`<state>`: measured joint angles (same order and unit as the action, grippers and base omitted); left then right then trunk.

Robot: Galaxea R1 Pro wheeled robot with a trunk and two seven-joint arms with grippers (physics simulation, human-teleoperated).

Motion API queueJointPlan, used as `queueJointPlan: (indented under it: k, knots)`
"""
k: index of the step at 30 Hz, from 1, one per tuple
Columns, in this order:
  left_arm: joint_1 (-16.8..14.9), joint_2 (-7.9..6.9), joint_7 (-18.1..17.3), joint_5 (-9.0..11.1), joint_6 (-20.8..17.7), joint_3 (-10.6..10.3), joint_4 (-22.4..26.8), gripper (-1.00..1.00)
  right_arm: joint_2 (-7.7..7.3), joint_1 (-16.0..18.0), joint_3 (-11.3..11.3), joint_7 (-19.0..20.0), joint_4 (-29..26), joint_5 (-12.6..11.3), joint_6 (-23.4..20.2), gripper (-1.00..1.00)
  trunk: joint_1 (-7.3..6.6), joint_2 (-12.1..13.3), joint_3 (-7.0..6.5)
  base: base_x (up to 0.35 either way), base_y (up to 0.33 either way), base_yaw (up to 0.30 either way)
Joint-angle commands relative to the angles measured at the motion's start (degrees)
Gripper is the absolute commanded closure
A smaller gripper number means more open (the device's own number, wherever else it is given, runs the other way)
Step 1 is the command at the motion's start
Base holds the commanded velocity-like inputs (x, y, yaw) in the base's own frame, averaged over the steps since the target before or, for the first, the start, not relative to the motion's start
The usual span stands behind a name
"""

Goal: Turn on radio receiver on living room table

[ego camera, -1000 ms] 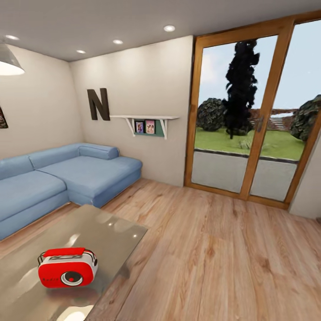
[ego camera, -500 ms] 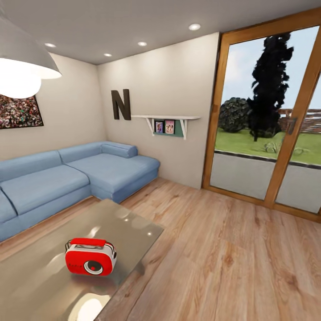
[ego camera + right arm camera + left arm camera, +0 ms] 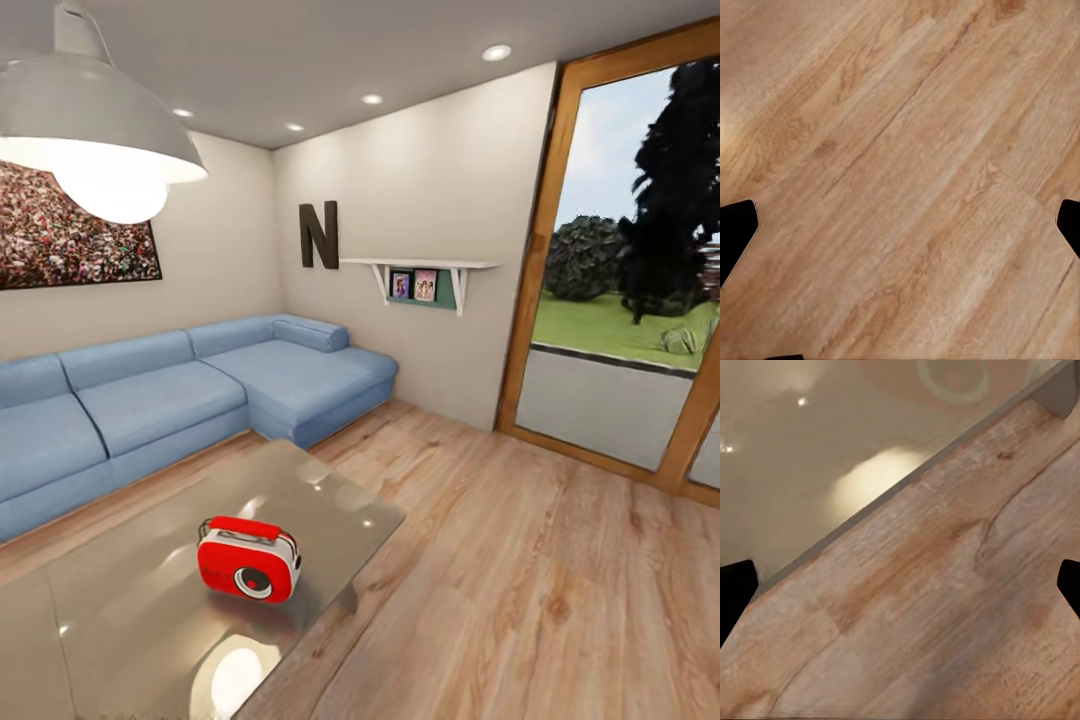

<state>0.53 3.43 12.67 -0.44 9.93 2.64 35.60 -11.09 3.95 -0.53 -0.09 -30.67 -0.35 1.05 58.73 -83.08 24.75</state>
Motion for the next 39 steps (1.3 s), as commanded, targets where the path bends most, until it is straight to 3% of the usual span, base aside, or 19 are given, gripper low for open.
queueJointPlan:
  k: [1, 23, 39]
  knots:
    - [0.00, 0.00, -0.01, 0.00, 0.00, 0.00, 0.00, -1.00, -0.01, 0.00, 0.00, 0.00, 0.00, 0.00, 0.00, -1.00, 0.00, 0.00, 0.00, 0.000, 0.000, 0.284]
    - [0.00, 0.00, 0.06, 0.00, 0.00, 0.00, 0.00, -1.00, 0.02, 0.00, 0.00, 0.00, 0.00, 0.00, 0.00, -1.00, 0.00, 0.00, 0.00, 0.007, -0.010, 0.287]
    - [0.00, 0.00, 0.08, -0.05, -0.01, 0.00, 0.00, -1.00, 0.02, 0.00, 0.00, 0.00, 0.00, 0.00, 0.00, -1.00, 0.00, 0.00, -0.23, 0.021, -0.209, 0.263]
